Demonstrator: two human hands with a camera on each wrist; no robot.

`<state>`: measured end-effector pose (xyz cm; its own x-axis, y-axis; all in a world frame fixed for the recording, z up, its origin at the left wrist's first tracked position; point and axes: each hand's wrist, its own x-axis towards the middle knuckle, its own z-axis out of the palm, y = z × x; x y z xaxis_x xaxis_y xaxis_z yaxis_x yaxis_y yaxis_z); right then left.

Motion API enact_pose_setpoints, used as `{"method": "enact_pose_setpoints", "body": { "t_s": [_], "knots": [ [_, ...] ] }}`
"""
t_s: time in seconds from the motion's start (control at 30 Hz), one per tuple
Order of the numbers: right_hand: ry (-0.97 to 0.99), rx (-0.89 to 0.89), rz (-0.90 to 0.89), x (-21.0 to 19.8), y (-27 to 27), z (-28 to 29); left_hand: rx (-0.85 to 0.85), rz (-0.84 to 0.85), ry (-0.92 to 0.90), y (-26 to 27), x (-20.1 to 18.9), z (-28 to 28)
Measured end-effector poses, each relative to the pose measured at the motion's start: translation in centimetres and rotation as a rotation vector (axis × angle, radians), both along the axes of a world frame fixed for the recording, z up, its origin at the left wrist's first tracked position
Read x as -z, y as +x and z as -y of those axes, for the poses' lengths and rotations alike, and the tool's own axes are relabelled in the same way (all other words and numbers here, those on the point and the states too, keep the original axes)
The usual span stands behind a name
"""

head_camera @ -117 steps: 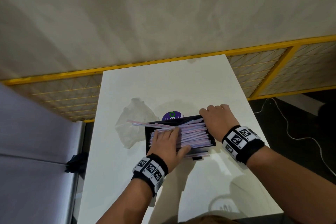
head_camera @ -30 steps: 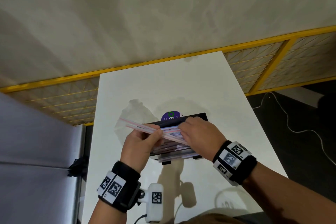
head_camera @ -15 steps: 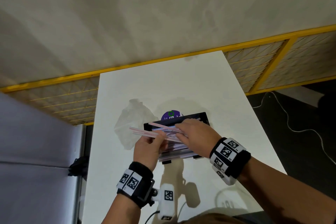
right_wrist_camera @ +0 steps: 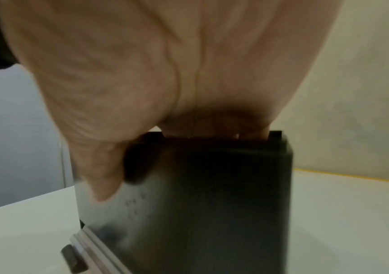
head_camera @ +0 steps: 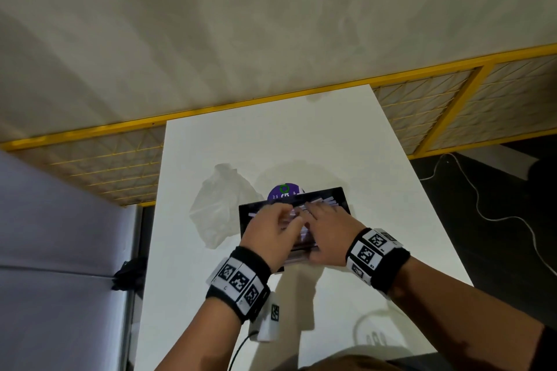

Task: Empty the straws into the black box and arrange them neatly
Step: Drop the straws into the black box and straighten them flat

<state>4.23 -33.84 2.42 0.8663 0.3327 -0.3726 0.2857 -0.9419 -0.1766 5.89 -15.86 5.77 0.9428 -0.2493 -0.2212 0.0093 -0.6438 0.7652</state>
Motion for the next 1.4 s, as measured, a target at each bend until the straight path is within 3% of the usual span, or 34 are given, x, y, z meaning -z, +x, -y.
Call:
{"method": "enact_pose_setpoints", "body": {
  "t_s": [0.17, 0.37, 0.5, 0.67, 0.83, 1.0, 1.1, 1.27, 1.4],
  "knots": [
    [-0.042, -0.026, 0.04, -0.4, 0.4, -0.6, 0.281, 0.026, 0.222, 2.3, 1.6, 1.3],
    [-0.057, 0.018, 0.087, -0.3, 0.0, 0.4, 0.414, -0.015, 0.636, 2.9, 4.3, 0.6],
    [0.019, 0.089, 0.013, -1.0, -0.1, 0.3, 0.425, 0.046, 0.626, 2.9, 5.0, 0.9],
    [0.426, 0.253, -0.072, -3.8, -0.1, 0.1, 0.467, 0.083, 0.419, 2.8, 4.2, 2.2],
    [0.664, 0.598, -0.101, -5.1, 0.0, 0.1, 0.514, 0.028, 0.434, 2.0, 4.2, 2.1],
    [1.177, 1.206, -0.512, -3.6, 1.8, -0.2, 0.546, -0.03, 0.491, 1.9, 4.5, 2.1],
    [1.424, 1.488, -0.57, -2.2, 3.0, -0.4, 0.554, 0.0, 0.502, 1.8, 4.8, 2.0],
    [1.521, 1.657, -0.504, -0.5, 4.7, -1.4, 0.576, 0.02, 0.533, 1.8, 5.5, 1.9],
    [1.499, 1.674, -0.525, 0.2, 5.5, -2.4, 0.614, 0.004, 0.586, 2.0, 5.9, 2.0]
  ]
}}
